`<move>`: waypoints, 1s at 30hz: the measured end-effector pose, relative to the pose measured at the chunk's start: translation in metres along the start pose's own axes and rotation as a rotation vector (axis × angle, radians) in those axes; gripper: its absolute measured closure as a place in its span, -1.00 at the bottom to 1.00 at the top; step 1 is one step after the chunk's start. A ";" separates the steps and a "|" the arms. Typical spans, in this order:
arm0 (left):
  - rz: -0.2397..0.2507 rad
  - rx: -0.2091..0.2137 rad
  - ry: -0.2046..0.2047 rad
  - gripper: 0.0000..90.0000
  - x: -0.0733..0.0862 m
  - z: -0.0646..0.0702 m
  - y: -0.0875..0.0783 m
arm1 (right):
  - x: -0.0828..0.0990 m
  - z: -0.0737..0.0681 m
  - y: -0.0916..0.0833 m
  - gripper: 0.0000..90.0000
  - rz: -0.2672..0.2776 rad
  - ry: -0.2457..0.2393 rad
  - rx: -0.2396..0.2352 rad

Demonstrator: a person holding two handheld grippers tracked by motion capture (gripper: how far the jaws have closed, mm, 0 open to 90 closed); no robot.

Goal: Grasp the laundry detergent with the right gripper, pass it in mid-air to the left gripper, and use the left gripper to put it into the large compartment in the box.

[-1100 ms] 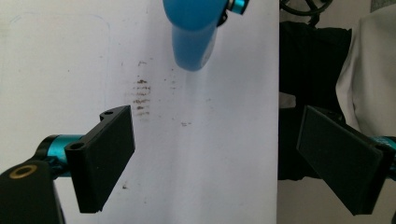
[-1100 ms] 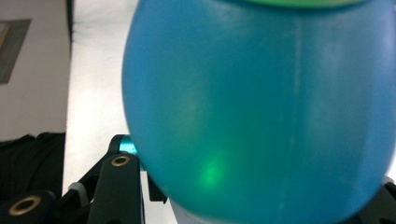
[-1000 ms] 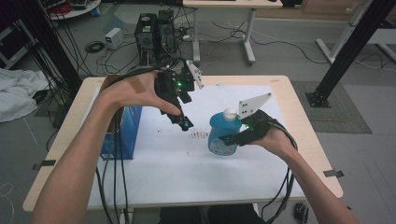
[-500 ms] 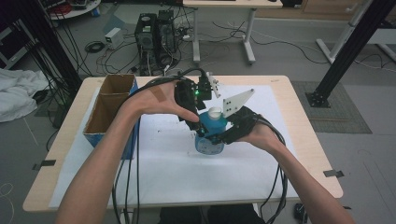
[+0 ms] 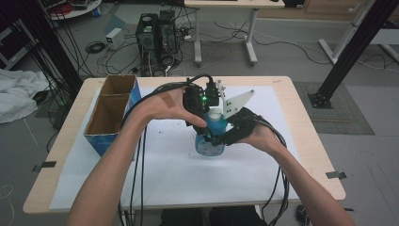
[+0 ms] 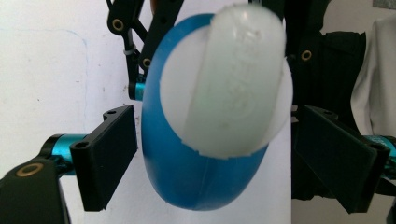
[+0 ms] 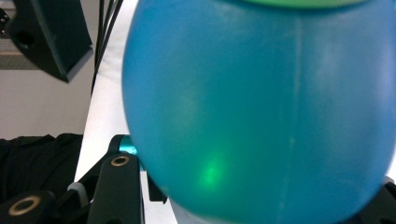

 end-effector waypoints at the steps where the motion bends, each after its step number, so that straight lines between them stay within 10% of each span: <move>1: 0.003 -0.006 0.003 -0.71 0.000 0.000 0.000 | 0.000 -0.001 0.000 0.04 -0.002 0.004 -0.001; 30: -0.017 -0.012 0.004 -0.38 0.001 -0.001 0.006 | 0.001 -0.003 0.009 0.04 -0.006 0.014 -0.007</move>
Point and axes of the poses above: each handheld gripper's, and its own axes: y roughly forward along the jaws, x roughly out of its underside, z roughly to its right, the point moved 3 cm from there along y, roughly forward along the jaws, and after that the axes turned 14 degrees about x, right-handed, at the moved point
